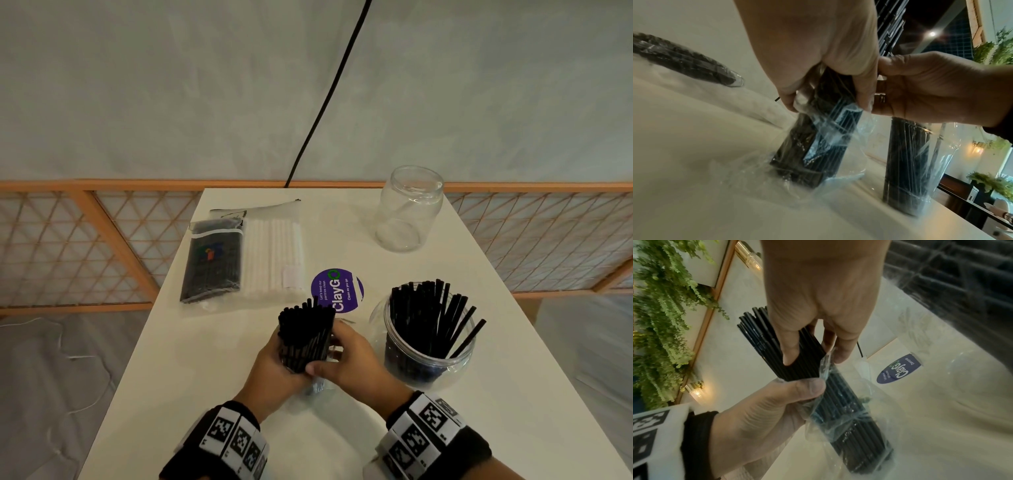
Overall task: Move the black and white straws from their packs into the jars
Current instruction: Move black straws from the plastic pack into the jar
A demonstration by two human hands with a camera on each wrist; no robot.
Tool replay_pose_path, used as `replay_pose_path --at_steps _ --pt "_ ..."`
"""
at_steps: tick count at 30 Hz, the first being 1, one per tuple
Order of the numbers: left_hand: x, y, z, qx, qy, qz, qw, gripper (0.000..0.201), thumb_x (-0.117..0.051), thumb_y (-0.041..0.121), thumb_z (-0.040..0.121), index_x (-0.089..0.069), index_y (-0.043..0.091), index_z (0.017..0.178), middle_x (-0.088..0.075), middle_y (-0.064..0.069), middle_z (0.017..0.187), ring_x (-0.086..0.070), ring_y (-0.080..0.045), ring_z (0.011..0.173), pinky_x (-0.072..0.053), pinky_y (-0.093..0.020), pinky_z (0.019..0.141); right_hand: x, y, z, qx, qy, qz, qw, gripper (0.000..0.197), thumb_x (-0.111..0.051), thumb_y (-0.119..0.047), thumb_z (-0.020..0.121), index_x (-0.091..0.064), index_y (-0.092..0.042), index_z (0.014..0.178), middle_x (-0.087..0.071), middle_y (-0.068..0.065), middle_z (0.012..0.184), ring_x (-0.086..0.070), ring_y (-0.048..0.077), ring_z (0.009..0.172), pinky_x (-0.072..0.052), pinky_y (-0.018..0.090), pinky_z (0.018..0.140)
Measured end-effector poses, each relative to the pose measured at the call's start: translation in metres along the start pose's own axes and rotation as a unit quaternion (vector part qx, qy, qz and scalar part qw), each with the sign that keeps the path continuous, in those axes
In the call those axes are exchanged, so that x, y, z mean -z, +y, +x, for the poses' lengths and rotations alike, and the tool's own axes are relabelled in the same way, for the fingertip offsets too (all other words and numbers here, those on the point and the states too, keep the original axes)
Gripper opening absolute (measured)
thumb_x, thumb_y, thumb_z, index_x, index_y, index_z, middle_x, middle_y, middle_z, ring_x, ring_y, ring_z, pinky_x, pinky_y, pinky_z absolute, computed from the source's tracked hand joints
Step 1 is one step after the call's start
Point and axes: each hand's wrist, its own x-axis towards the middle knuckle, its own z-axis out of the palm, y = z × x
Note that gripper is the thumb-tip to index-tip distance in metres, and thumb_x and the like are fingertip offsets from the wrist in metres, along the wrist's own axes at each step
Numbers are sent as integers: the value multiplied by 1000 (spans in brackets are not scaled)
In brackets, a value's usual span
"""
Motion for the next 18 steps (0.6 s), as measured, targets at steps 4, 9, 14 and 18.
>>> replay_pose_path --at_steps 4,9,14,18 --pt "1 1 1 19 1 9 1000 61 -82 10 44 -60 18 100 -73 11 80 -68 1 76 -51 -14 62 6 3 2 -18 -5 38 999 43 -70 0 76 -58 -24 110 -61 -6 105 -59 13 101 -51 26 87" --pt "1 2 3 53 -5 0 999 53 -85 5 47 -63 8 96 -74 5 74 -71 -12 73 -55 -22 62 5 2 4 -8 21 -1 1000 33 -65 -2 78 -62 -18 106 -65 -7 99 -62 10 96 -53 30 86" --pt "2 5 5 64 -4 -3 998 45 -82 6 46 -67 13 88 -74 0 77 -71 -16 80 -57 -29 70 2 -5 4 1 36 -27 999 32 -62 -2 76 -60 -24 99 -62 -14 87 -62 5 88 -52 23 81" --pt "2 15 3 54 -14 -31 998 45 -79 3 45 -66 11 87 -74 1 74 -71 -10 73 -54 -21 63 1 -7 7 -3 29 -22 999 28 -63 -3 75 -62 -18 98 -63 -12 86 -64 12 90 -54 31 83"
